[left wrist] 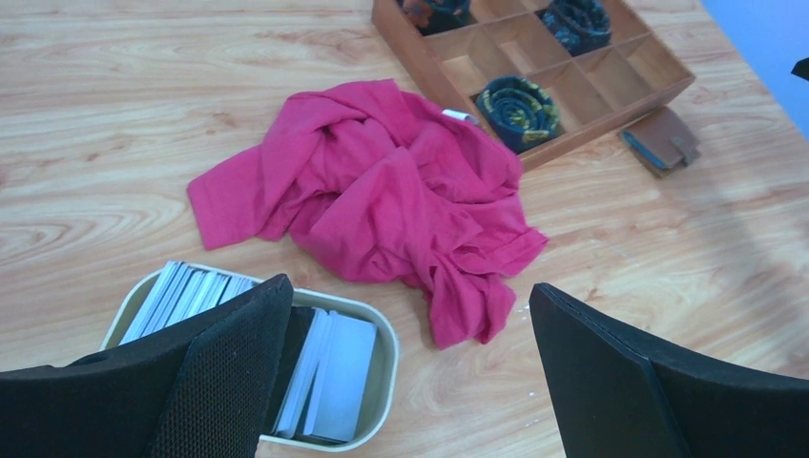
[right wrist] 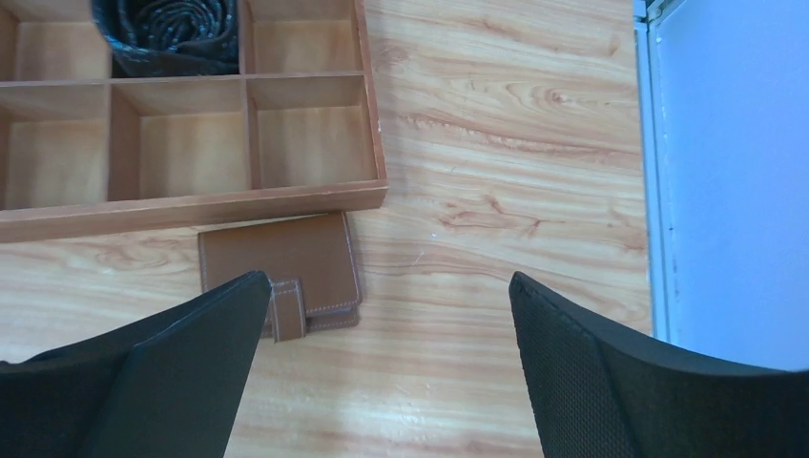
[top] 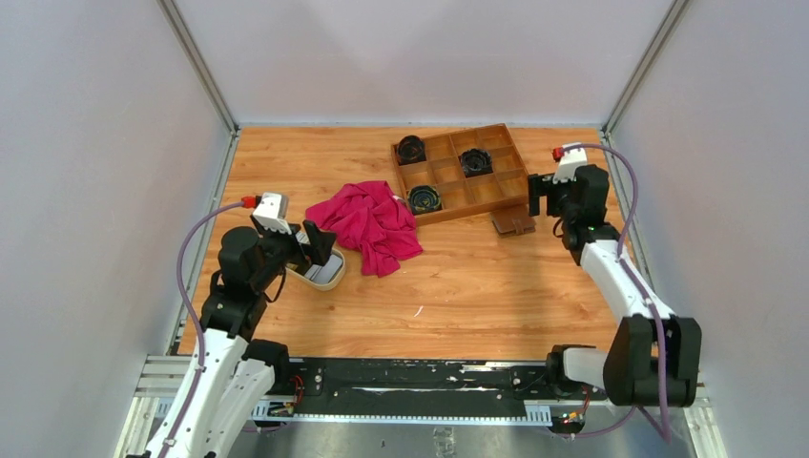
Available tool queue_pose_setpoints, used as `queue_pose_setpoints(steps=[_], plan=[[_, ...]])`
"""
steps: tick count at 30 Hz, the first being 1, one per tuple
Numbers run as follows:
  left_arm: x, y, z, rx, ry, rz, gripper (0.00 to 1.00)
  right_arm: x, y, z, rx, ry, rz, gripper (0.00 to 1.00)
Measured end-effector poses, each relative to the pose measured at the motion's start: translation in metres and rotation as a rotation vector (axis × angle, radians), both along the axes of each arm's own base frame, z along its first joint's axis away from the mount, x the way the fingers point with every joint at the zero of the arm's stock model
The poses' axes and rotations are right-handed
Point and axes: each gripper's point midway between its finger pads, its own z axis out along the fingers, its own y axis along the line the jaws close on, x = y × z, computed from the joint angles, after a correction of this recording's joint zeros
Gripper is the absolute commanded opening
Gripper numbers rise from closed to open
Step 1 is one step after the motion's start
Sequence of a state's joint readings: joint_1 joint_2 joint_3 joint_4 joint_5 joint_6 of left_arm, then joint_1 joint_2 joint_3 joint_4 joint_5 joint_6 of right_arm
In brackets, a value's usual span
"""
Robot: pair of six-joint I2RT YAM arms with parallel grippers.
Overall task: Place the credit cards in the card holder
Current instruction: Move the card holder to the center of the board.
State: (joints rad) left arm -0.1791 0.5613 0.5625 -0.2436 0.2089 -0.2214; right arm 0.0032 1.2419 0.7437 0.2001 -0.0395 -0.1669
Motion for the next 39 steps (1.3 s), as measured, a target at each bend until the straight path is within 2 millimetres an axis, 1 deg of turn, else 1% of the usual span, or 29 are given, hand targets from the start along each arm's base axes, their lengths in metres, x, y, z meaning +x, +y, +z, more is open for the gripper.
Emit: queue_pose_setpoints(steps=[2, 3, 7, 9, 12, 14, 15, 17, 20, 23, 25, 27, 29, 31, 33, 35, 37, 39], plan=[[-0.002, -0.004, 0.007, -0.022, -0.004, -0.017, 1.0, -0.009, 0.0, 0.02, -0.006, 0.016, 0.018, 1.0], [-0.003, -0.006, 0.011, -0.032, -0.008, -0.025, 1.0, -0.017, 0.001, 0.024, -0.008, 0.035, 0.025, 1.0], [-0.007, -0.015, 0.031, -0.093, -0.025, -0.061, 1.0, -0.053, 0.007, 0.029, 0.002, 0.123, 0.072, 1.0], [-0.009, -0.02, 0.04, -0.128, -0.033, -0.077, 1.0, -0.064, 0.015, 0.035, 0.022, 0.153, 0.109, 1.0], [-0.008, -0.027, 0.048, -0.177, -0.039, -0.103, 1.0, -0.069, 0.032, 0.057, 0.067, 0.148, 0.195, 1.0], [-0.007, -0.036, 0.049, -0.194, -0.025, -0.129, 1.0, -0.07, 0.046, 0.07, 0.096, 0.126, 0.274, 1.0], [-0.008, -0.042, 0.048, -0.192, -0.013, -0.145, 1.0, -0.071, 0.054, 0.073, 0.109, 0.118, 0.324, 1.0], [-0.01, -0.058, 0.051, -0.164, -0.006, -0.187, 1.0, -0.076, 0.07, 0.071, 0.119, 0.128, 0.42, 1.0], [-0.015, -0.079, 0.047, -0.115, 0.003, -0.234, 1.0, -0.084, 0.097, 0.056, 0.127, 0.18, 0.581, 1.0], [-0.012, -0.094, 0.03, -0.085, 0.047, -0.246, 1.0, -0.089, 0.112, 0.038, 0.143, 0.243, 0.681, 1.0], [-0.004, -0.101, 0.013, -0.086, 0.088, -0.238, 1.0, -0.087, 0.114, 0.024, 0.155, 0.297, 0.703, 0.97], [0.001, -0.105, -0.007, -0.092, 0.138, -0.226, 1.0, -0.079, 0.112, 0.01, 0.154, 0.343, 0.694, 0.94], [0.002, -0.107, -0.029, -0.092, 0.195, -0.214, 1.0, -0.066, 0.104, -0.012, 0.135, 0.413, 0.644, 0.87], [0.001, -0.108, -0.042, -0.095, 0.228, -0.207, 1.0, -0.051, 0.091, -0.037, 0.111, 0.494, 0.577, 0.8], [0.0, -0.108, -0.045, -0.114, 0.229, -0.204, 1.0, -0.038, 0.08, -0.059, 0.096, 0.563, 0.515, 0.73], [0.0, -0.109, -0.045, -0.13, 0.221, -0.202, 1.0, -0.027, 0.07, -0.076, 0.085, 0.613, 0.464, 0.67], [0.0, -0.109, -0.045, -0.145, 0.213, -0.196, 1.0, -0.018, 0.064, -0.087, 0.08, 0.646, 0.429, 0.63], [-0.001, -0.108, -0.045, -0.157, 0.207, -0.192, 1.0, -0.008, 0.061, -0.092, 0.08, 0.661, 0.409, 0.6]])
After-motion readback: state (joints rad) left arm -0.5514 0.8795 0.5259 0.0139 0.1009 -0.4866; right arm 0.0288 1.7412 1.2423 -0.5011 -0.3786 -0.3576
